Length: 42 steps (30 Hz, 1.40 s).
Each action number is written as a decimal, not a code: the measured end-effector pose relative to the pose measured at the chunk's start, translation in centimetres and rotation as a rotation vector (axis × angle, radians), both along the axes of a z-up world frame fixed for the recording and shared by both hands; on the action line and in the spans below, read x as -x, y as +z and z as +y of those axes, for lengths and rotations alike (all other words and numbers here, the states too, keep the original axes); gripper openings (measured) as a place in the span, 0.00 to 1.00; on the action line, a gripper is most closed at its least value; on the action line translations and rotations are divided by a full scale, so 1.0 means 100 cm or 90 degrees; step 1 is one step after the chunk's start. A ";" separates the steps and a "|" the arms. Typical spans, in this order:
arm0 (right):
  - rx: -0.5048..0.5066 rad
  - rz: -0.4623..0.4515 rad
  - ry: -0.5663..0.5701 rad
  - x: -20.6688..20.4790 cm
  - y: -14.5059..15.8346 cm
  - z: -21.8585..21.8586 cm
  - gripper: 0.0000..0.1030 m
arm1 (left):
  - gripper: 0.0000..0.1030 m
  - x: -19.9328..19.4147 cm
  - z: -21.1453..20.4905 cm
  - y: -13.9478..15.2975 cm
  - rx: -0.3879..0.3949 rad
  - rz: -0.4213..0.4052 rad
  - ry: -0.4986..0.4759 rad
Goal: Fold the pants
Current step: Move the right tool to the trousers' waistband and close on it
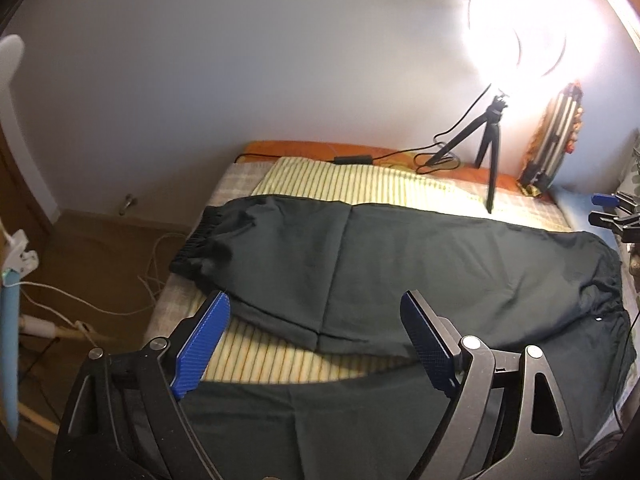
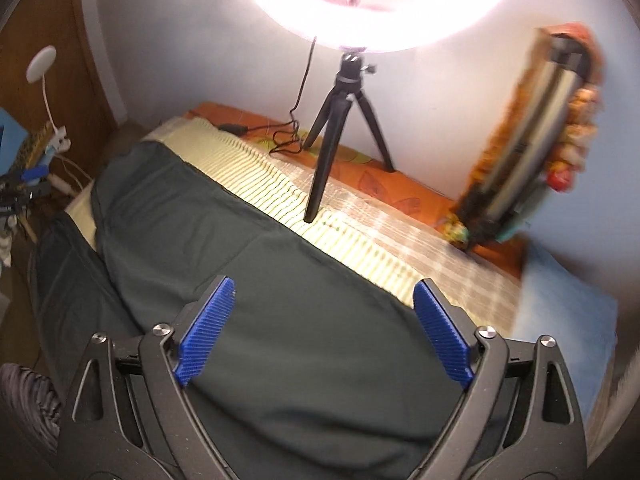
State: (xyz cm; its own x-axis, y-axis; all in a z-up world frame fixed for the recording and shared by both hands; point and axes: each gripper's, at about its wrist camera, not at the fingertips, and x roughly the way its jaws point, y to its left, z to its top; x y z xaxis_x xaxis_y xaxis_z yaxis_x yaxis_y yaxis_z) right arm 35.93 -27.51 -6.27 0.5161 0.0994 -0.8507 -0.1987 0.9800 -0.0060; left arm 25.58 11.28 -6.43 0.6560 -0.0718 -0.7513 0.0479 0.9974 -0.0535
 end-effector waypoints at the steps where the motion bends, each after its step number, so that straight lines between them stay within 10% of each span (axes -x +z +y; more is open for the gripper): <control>1: 0.002 0.006 0.008 -0.007 -0.007 0.001 0.88 | 0.84 -0.009 0.000 -0.004 -0.002 0.004 -0.001; 11: 0.002 0.110 0.096 -0.074 -0.097 0.014 0.63 | 0.78 -0.071 -0.013 -0.049 0.024 0.047 -0.024; 20: 0.036 0.125 0.147 -0.090 -0.136 0.025 0.63 | 0.70 -0.098 -0.032 -0.088 0.012 0.099 -0.049; 24: 0.009 0.126 0.147 -0.094 -0.139 0.021 0.60 | 0.70 -0.104 -0.034 -0.096 0.010 0.107 -0.047; 35: 0.009 0.125 0.156 -0.076 -0.132 0.038 0.08 | 0.71 -0.114 -0.022 -0.093 0.056 0.120 -0.029; 42: 0.002 0.069 0.154 -0.051 -0.097 0.044 0.04 | 0.71 -0.123 0.018 -0.072 0.114 0.131 0.041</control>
State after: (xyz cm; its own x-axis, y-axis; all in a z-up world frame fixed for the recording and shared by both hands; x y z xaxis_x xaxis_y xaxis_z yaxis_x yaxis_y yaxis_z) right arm 41.07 -23.07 -15.92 0.3832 0.2062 -0.9004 -0.4265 0.9041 0.0255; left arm 37.91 13.06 -13.61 0.4989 -0.1790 -0.8480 -0.0450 0.9718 -0.2316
